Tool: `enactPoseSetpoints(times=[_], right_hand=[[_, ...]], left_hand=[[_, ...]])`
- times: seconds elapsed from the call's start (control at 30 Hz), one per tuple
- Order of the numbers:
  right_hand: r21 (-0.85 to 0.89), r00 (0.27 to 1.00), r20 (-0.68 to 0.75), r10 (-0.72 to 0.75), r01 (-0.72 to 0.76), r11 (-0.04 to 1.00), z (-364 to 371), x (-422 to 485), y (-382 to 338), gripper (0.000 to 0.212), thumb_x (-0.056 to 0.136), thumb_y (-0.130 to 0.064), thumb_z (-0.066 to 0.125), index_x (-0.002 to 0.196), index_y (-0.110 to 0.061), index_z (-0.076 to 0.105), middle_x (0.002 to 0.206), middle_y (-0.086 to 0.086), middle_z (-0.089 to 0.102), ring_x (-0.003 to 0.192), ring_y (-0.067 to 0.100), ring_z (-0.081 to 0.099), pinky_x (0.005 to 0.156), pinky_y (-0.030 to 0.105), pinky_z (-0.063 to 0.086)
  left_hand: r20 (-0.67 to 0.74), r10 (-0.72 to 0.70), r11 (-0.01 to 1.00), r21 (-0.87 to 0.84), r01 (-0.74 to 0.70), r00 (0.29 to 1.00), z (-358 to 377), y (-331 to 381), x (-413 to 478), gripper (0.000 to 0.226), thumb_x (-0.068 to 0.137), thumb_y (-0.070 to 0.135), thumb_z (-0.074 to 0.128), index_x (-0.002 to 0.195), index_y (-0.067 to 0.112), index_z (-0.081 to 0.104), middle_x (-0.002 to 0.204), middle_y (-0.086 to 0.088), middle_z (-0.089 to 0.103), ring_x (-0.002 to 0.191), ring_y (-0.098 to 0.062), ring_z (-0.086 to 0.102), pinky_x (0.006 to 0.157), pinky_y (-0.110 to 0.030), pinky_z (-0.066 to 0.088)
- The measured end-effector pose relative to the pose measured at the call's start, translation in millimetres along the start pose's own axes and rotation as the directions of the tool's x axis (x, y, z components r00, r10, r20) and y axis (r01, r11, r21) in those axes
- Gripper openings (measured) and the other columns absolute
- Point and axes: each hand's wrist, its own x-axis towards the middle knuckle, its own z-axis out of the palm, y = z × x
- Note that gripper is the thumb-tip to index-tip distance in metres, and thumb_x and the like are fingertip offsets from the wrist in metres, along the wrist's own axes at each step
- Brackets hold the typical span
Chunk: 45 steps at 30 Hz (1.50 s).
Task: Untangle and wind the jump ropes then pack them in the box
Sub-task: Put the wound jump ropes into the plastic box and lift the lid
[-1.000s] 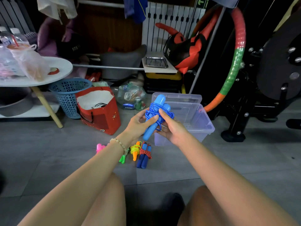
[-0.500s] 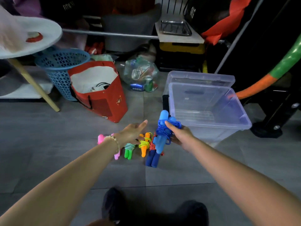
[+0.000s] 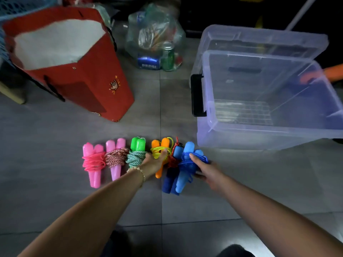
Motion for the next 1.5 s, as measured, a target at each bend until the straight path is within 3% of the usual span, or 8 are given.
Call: enactPoseSetpoints(times=[0.33,0.47,0.6,0.93,1.17,1.3,1.37,1.5], right_hand=[[0.105,0.988,0.116,0.1,-0.112,0.988,1.3,24.9,14.4,0.041,0.087,-0.056,0.053,0.107,-0.022,0.063,0.077,-0.003,0.071,0.061,0.01,0.067,0.055,0.025,0.052],[0.076,0.987,0.143,0.079,-0.09,0.993,-8.3,29.4,19.5,0.053,0.083,-0.058,0.055,0.119,-0.021,0.061,0.106,-0.001,0.071,0.094,0.013,0.067,0.062,0.027,0.054],[0.119,0.984,0.173,0.043,-0.064,0.991,-26.5,25.3,19.5,0.038,0.089,-0.051,0.051,0.111,-0.021,0.06,0.082,-0.006,0.068,0.065,0.004,0.063,0.046,0.018,0.046],[0.224,0.95,0.282,0.136,-0.203,0.953,-12.0,7.0,31.1,0.055,0.072,-0.061,0.051,0.106,-0.019,0.064,0.097,0.003,0.07,0.085,0.016,0.066,0.079,0.034,0.052],[0.222,0.934,0.339,0.115,-0.198,0.955,10.7,-15.5,8.3,0.066,0.078,-0.06,0.054,0.123,-0.013,0.06,0.12,0.009,0.066,0.106,0.023,0.063,0.088,0.038,0.051],[0.194,0.933,0.352,0.073,-0.149,0.97,8.3,-48.6,-31.8,0.075,0.067,-0.061,0.062,0.124,-0.011,0.06,0.124,0.013,0.063,0.109,0.027,0.061,0.095,0.043,0.047],[0.186,0.928,0.373,0.024,-0.1,0.977,6.9,-75.3,-61.1,0.076,0.065,-0.061,0.064,0.123,-0.012,0.061,0.122,0.014,0.063,0.109,0.028,0.061,0.094,0.042,0.048],[0.195,0.932,0.344,-0.113,0.047,0.98,-2.5,-134.7,-125.8,0.067,0.063,-0.061,0.063,0.113,-0.016,0.065,0.107,0.011,0.067,0.095,0.025,0.062,0.076,0.034,0.053]], left_hand=[[-0.173,-0.032,0.996,-0.084,0.018,0.984,26.4,-9.7,30.5,0.074,0.081,0.069,0.049,0.102,0.0,0.065,0.101,-0.02,0.068,0.094,-0.035,0.064,0.084,-0.036,0.052],[-0.279,0.06,0.986,-0.131,-0.1,0.958,19.4,-6.2,17.0,0.056,0.086,0.055,0.057,0.103,0.002,0.06,0.097,-0.012,0.064,0.088,-0.028,0.059,0.069,-0.027,0.041],[-0.328,0.169,0.936,-0.243,-0.256,0.929,3.0,-7.2,-6.6,0.032,0.09,0.044,0.056,0.098,0.013,0.058,0.087,-0.002,0.06,0.078,-0.018,0.055,0.065,-0.023,0.035],[0.081,0.331,0.928,-0.21,-0.309,0.94,15.7,-17.9,-20.0,0.03,0.097,0.045,0.04,0.087,0.022,0.057,0.064,0.005,0.06,0.063,-0.004,0.054,0.066,-0.012,0.045],[0.143,0.314,0.924,-0.272,-0.268,0.939,-6.5,-10.7,-32.8,0.082,0.069,0.084,0.046,0.109,0.014,0.06,0.095,-0.013,0.069,0.089,-0.011,0.061,0.098,-0.028,0.042],[0.137,0.327,0.921,-0.266,-0.283,0.935,-36.9,7.5,-83.1,0.029,0.102,0.036,0.031,0.13,0.03,0.037,0.125,0.016,0.05,0.117,-0.006,0.045,0.081,0.006,0.022],[0.096,0.319,0.897,-0.351,-0.268,0.943,-50.1,22.2,-114.2,0.042,0.103,0.03,0.026,0.145,0.022,0.026,0.151,0.009,0.025,0.139,-0.012,0.025,0.091,-0.003,0.015],[0.025,0.426,0.77,-0.534,-0.349,0.904,-68.3,65.0,-157.0,0.063,0.08,0.065,0.048,0.13,0.027,0.05,0.129,0.004,0.053,0.121,-0.013,0.047,0.105,-0.033,0.035]])
